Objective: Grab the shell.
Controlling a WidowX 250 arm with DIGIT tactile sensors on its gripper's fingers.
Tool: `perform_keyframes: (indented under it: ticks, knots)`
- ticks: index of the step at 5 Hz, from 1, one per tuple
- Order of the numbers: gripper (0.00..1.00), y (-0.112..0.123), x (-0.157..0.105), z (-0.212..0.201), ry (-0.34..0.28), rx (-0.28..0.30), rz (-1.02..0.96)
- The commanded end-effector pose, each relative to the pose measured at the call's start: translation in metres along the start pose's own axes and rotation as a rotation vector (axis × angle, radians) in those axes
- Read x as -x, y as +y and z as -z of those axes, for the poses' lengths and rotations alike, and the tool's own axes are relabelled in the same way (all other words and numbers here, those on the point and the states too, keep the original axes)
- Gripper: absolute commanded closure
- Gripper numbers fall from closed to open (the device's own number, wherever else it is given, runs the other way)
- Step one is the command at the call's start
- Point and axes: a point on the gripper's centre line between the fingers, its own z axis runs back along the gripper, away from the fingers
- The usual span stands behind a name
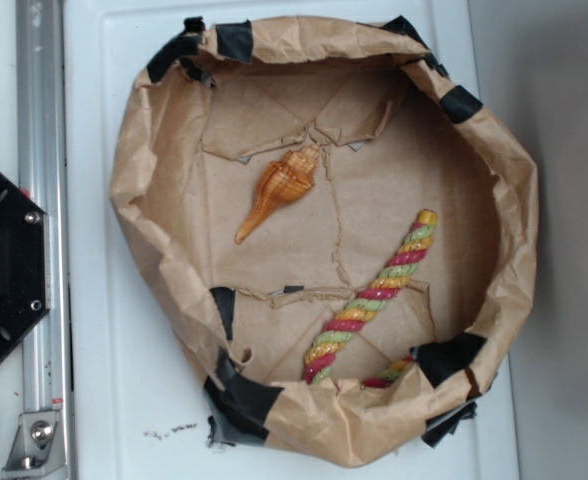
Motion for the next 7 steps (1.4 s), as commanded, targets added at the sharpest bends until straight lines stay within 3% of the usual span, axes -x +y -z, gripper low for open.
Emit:
perform_keyframes:
  ticks: [1,2,3,4,5,6,7]
  knots:
    - [0.0,0.054,-0.078,0.099,-0.114,-0.136,-0.254]
    - [0.0,0.066,-0.103,0.125,-0.142,-0.193,-0.499]
    - [0.0,0.07,-0.096,0.146,-0.096,-0.236,-0.745]
    - [0.0,0.075,-0.092,0.18,-0.014,-0.268,-0.863]
    - [0.0,0.082,-0.085,0.207,0.01,-0.191,-0.787]
    - [0.0,0.091,-0.091,0.218,-0.055,-0.08,-0.663]
    - [0.0,0.097,-0.089,0.22,-0.067,-0.099,-0.642]
